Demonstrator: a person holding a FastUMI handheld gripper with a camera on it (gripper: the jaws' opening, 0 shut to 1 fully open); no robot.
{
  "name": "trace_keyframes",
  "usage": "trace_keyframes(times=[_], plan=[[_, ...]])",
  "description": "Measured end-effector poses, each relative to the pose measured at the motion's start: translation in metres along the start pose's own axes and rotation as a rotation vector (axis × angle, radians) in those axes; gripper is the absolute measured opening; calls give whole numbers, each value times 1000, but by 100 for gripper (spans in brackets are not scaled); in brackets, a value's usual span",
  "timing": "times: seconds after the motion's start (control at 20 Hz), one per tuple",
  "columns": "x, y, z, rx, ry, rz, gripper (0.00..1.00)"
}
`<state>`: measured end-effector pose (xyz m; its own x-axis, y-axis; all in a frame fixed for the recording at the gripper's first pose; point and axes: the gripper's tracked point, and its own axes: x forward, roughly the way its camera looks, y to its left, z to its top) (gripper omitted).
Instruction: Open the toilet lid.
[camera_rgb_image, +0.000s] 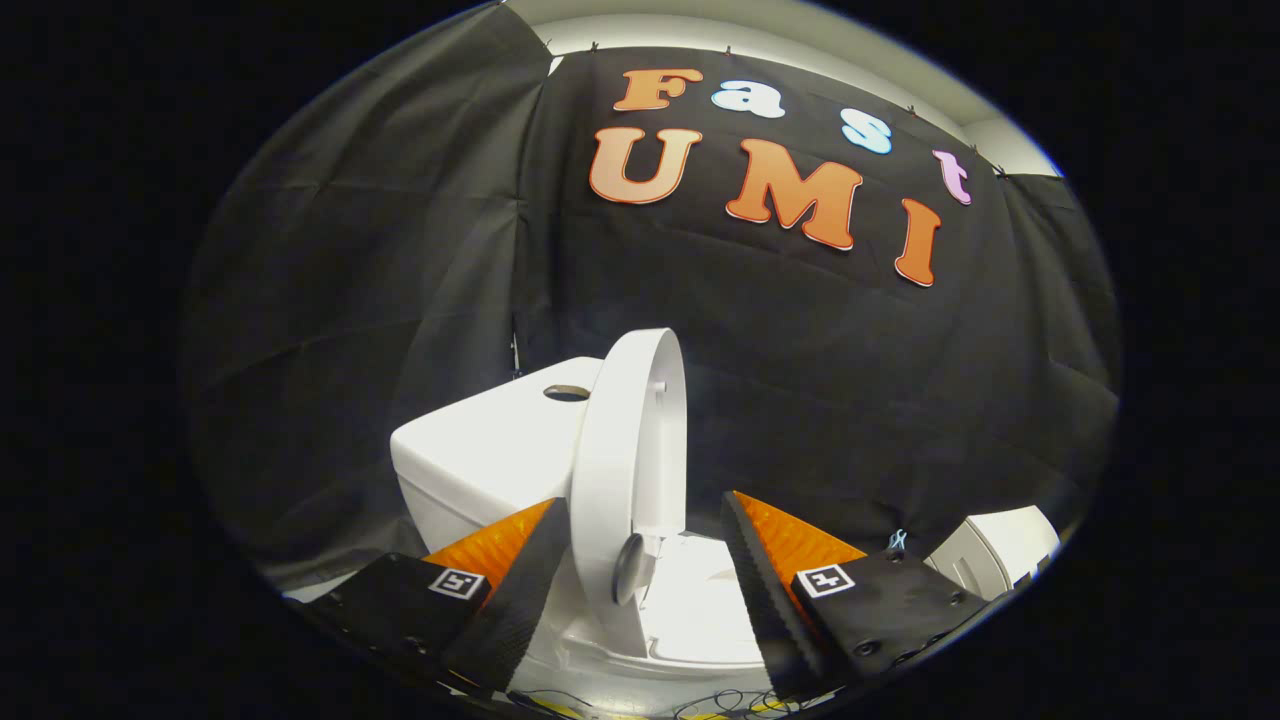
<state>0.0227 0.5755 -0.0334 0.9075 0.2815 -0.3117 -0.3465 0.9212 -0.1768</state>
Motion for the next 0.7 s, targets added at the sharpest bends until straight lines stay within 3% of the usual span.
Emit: trace_keyframes(times=[0.35, 0.7], plan=[[-23, -37, 40, 76, -65, 44, 97], [-50, -108, 75, 193, -134, 39, 97]])
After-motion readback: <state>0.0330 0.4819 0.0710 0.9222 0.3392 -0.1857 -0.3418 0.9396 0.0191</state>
